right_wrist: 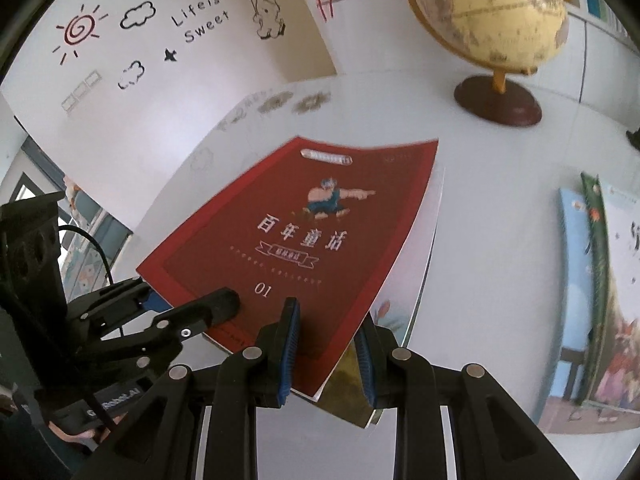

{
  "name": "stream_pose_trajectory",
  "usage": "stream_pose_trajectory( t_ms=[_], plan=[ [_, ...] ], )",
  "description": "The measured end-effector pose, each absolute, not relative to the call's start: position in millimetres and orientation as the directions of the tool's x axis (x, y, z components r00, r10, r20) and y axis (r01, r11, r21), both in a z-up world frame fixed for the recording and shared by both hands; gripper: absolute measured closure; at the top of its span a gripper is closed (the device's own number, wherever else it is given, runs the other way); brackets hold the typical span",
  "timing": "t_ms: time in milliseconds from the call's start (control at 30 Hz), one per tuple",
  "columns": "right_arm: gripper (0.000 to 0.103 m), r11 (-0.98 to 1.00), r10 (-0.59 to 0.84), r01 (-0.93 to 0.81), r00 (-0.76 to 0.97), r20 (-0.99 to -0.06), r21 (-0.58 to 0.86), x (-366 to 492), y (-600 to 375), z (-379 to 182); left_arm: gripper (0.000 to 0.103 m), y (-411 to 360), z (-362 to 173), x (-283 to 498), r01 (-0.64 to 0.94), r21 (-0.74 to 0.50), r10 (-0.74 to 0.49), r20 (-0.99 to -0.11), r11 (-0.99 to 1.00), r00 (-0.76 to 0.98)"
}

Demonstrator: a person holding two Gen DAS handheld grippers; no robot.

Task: Organize books
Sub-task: 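Lower the red book onto the white book and open both tools, then lift both open tools and move them back over the book stack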

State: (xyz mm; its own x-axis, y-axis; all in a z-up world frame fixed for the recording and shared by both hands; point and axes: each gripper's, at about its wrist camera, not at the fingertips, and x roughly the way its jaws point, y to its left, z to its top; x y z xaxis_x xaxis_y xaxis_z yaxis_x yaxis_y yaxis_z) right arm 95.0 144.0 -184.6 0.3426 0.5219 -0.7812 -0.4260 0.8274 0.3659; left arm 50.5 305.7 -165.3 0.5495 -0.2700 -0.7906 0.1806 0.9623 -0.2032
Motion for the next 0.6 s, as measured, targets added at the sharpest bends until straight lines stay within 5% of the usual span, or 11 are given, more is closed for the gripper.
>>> stream_pose_trajectory(
  t_ms=[100,433,600],
  plan=[
    [0.078,0.829,0.526,-0.403,0.331,-0.783,0.387,98.2,141.1,-193.1,0.065,306.1,-172.1,47.4,0.158,-0.189,-0.244,-0.820,0.969,0.517],
    [0.078,0.863,0.470,-0.357,0.306,-0.828,0.358,90.2,129.4,-203.7,0.066,343.3,-185.6,34.9,-0.067,-0.166,-0.115,-0.871,0.984,0.477],
    [0.077,0.871,0.469,-0.335,0.350,-0.811,0.359,59.7,94.9,-184.4,0.067,316.0,-172.2,9.4,0.006,-0.082,-0.074,-0.864,0.997,0.498]
  ],
)
